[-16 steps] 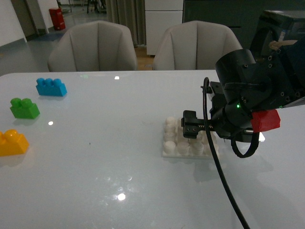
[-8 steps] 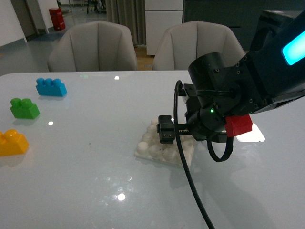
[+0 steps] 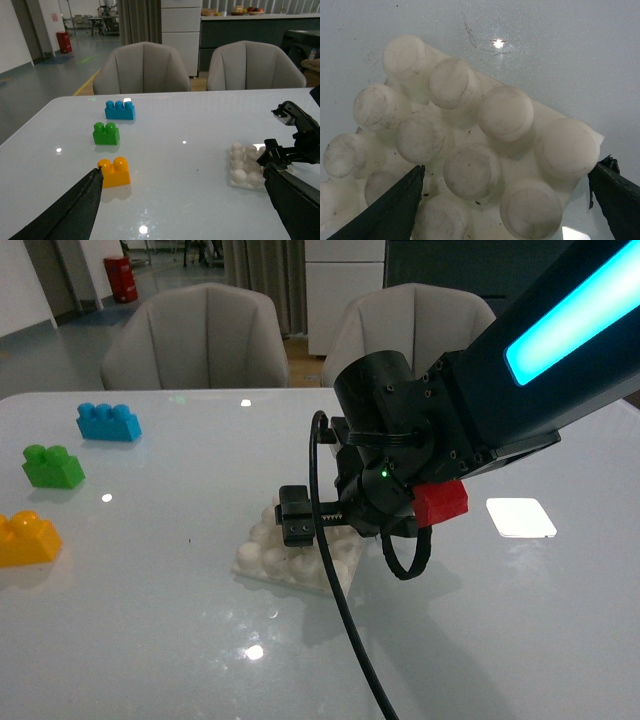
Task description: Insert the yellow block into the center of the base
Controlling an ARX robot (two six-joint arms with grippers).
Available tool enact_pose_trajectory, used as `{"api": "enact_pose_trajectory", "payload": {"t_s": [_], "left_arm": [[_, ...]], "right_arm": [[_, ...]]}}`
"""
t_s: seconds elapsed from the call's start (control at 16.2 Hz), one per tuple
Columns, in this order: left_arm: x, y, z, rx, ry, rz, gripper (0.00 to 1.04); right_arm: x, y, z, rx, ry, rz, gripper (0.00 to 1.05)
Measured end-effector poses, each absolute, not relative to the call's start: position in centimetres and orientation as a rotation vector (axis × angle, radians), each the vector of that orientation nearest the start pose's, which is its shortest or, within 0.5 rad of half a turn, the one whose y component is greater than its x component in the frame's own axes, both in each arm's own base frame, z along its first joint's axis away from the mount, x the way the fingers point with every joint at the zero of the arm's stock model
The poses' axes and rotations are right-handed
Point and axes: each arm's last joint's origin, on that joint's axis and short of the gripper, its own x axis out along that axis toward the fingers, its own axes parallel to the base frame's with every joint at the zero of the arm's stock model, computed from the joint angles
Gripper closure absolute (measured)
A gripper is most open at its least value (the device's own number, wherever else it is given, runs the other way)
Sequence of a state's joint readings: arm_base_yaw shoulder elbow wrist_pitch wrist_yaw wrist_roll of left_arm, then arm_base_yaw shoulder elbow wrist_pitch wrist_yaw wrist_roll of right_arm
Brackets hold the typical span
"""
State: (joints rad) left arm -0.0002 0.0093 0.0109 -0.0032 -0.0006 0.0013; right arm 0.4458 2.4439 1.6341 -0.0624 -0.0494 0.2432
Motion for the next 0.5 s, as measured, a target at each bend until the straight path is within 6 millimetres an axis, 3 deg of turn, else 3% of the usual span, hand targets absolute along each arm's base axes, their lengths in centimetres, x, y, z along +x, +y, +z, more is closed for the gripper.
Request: {"api": "enact_pose_trajectory", "payload": {"t_s": [0.31,0.5], "left_arm": [[9.8,0.0,16.6,0.001,0.002,0.0,0.07],[9.8,0.0,16.6,0.001,0.002,0.001,0.07]], "right_arm": [[45.0,21.6,6.4,0.071,0.899,0.367,0.06],[44.7,20.7,7.5,0.117,0.867,0.382,0.06]]}}
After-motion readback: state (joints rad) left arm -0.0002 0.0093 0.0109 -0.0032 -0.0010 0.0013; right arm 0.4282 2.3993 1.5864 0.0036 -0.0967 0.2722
